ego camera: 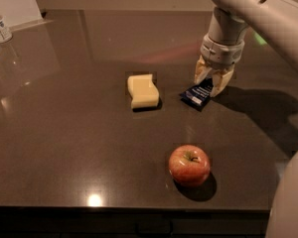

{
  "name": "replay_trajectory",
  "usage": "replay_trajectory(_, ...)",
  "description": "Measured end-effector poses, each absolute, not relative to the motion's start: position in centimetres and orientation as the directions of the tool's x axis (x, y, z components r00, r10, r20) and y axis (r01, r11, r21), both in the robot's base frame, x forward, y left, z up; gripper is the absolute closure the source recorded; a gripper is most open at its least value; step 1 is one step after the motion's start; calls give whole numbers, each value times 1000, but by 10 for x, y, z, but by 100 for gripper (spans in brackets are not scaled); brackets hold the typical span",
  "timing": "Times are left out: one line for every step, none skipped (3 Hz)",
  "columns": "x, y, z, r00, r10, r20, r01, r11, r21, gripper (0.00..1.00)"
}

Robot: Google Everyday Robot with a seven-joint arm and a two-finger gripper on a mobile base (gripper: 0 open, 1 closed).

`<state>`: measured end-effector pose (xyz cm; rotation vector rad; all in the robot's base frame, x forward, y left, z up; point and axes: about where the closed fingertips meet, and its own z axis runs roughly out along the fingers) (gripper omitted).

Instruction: Move rxbar blueberry near apple

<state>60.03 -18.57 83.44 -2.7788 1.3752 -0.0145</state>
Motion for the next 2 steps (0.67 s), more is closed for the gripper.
replay_trajectory(585,-184,849,567,-823,-39,-824,-566,-36,100)
replay_trajectory(566,-182,863,489,-869,-80,-872,-489,-26,100)
